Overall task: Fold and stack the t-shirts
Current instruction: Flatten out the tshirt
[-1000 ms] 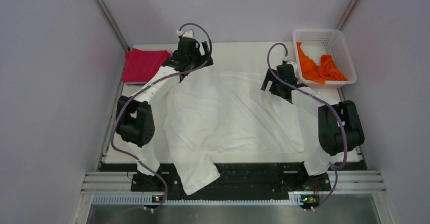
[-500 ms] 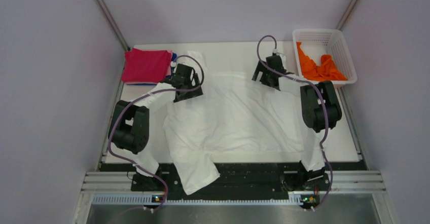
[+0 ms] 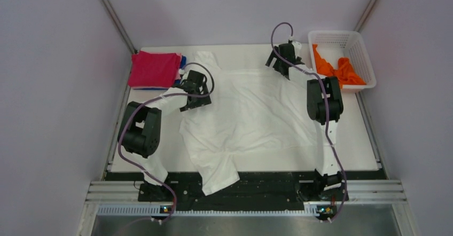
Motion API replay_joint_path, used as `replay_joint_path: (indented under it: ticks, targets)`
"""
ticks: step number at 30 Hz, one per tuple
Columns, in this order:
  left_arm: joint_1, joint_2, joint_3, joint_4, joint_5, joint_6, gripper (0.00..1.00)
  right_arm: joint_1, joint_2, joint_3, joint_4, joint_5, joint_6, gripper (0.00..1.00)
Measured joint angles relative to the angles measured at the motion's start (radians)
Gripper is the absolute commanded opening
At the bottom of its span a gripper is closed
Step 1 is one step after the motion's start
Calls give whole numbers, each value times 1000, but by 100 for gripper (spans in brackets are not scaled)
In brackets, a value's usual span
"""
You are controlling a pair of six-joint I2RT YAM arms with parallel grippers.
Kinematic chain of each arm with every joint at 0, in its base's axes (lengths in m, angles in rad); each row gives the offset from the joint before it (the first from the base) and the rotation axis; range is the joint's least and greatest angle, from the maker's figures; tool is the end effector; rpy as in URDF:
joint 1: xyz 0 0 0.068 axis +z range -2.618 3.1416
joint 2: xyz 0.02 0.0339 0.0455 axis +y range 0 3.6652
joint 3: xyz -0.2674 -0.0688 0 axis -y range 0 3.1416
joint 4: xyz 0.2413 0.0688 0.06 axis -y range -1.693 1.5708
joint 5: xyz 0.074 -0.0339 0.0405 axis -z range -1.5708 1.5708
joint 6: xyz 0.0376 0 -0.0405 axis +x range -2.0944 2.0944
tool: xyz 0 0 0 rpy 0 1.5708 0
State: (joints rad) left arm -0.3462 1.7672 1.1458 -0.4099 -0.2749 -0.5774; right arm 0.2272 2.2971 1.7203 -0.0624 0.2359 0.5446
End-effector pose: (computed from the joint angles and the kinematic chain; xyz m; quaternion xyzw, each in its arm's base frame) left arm 0.3420 -0.1125 0.1895 -0.1464 0.9442 0.0006 0.2952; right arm 0.5099 0.1089 0.1662 0.1924 0.8678 0.0705 0.4528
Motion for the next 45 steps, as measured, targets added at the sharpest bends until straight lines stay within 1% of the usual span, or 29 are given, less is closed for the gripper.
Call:
replay_joint_path:
  ticks: [5,10,16,20,23,26,33,38,42,45]
  targets:
    - [0,0,0,-10,-26,-1,99,-44,33,77,-35,22,-3,99]
    - [0,1,5,-11,-22,-11,99,-70,12,71,-41,23,-31,99]
    - [0,46,77,6,34,-26,99,-65,-138,-124,-48,-25,-54,99]
    - [9,156,200,2,42,-36,99,-61,-270,-328,-26,-46,-45,99]
    - [35,224,239,2,56,-43,99,-61,-347,-459,-14,-59,-37,99]
    - [79,246,272,-2,74,-52,99,-61,-386,-538,-6,-76,-36,99]
    - [163,333,414,-47,132,-55,99,-60,-426,-600,31,-108,-29,99]
    - [177,384,502,-85,156,-34,99,-60,-440,-615,32,-117,-28,99]
    - [177,422,585,-140,156,-6,99,-60,-461,-612,-8,-115,-42,99]
    - [174,402,590,-166,159,6,99,-60,-502,-612,-43,-105,-51,99]
